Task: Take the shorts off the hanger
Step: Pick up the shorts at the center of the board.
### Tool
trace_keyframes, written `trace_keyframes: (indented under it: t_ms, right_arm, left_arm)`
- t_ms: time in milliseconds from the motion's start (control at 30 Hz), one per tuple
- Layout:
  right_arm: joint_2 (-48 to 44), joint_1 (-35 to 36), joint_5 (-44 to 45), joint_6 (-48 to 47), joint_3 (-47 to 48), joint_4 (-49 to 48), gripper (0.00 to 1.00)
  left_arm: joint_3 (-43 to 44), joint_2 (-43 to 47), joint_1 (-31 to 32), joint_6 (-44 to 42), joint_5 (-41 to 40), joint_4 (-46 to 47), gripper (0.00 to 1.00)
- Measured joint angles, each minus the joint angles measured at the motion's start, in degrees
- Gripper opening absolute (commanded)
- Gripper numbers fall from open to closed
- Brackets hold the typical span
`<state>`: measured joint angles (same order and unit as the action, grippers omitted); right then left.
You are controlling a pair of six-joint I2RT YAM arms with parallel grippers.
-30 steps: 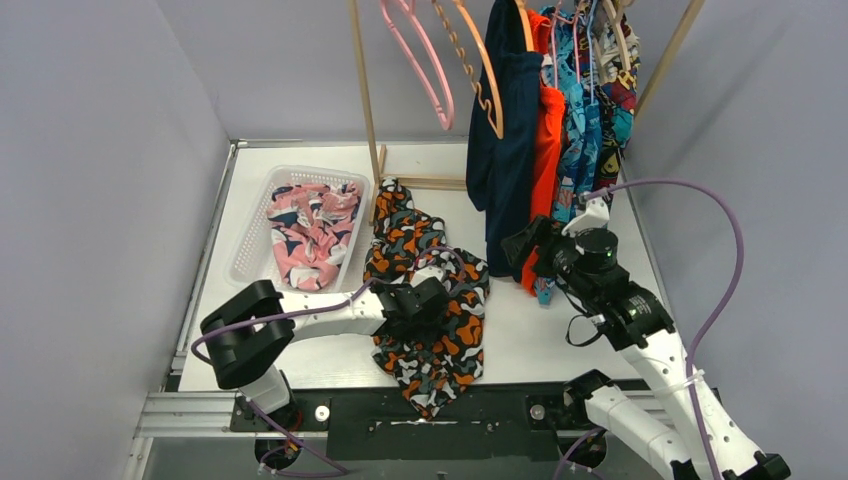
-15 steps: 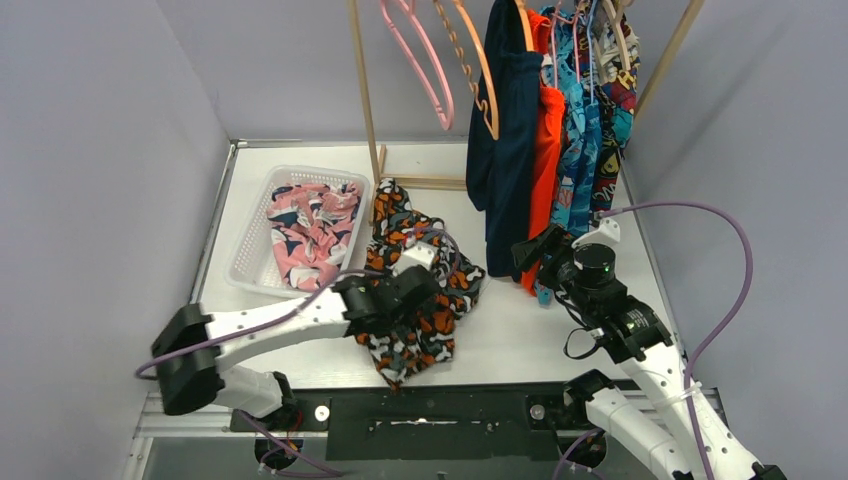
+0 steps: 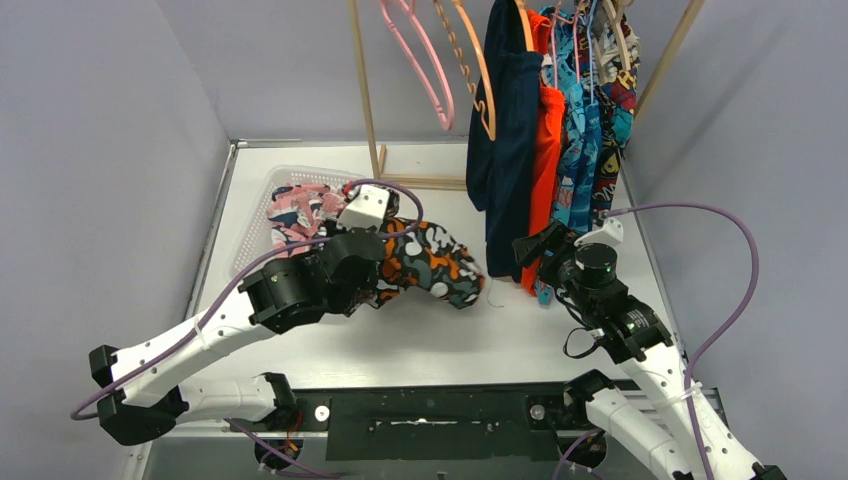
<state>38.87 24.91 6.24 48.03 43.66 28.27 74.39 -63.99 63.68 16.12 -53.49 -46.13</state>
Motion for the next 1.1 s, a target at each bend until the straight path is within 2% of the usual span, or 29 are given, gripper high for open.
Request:
trace_keyframes:
  t_ms: [100, 233, 367, 567, 700, 833, 900, 1100]
  right_arm:
    - [0.0, 0.0, 0.0, 0.3, 0.0, 0.0, 0.8]
    - [0.0, 0.2, 0.0, 0.3, 0.0, 0.0, 0.8]
    - [-0.2, 0.3, 0.0, 0.3, 0.0, 0.0, 0.8]
    - [-0.7, 0.3, 0.0, 0.3, 0.0, 0.0, 0.8]
    - [-0.7, 0.3, 0.0, 0.2, 0.0, 0.0, 0.8]
    - [-0.7, 0.3, 0.0, 0.2, 0.0, -0.1, 0.8]
    - [-0.7, 0.3, 0.0, 0.1, 0.0, -0.4, 0.8]
    - [-0.7, 0.3, 0.0, -0.9, 0.0, -0.4, 0.8]
  left_arm:
    - [0.0, 0.1, -4.5, -2.6, 0.4, 0.2, 0.0]
    - [0.2, 1.2, -14.8, -6.8, 3.5, 1.4, 0.0]
    - [3.8, 1.3, -21.9, -11.4, 5.6, 2.5, 0.0]
    - [9.9, 1.5, -26.8, -21.3, 0.4, 11.5, 0.0]
    - [10.5, 1.3, -27.6, -28.2, -4.5, 18.1, 0.0]
    - [10.1, 0.3, -29.9, -30.8, -5.7, 20.0, 0.0]
    - [9.2, -0.3, -32.7, -31.8, -5.4, 19.9, 0.0]
    - [9.2, -4.0, -46.5, -31.1, -0.3, 18.3, 0.0]
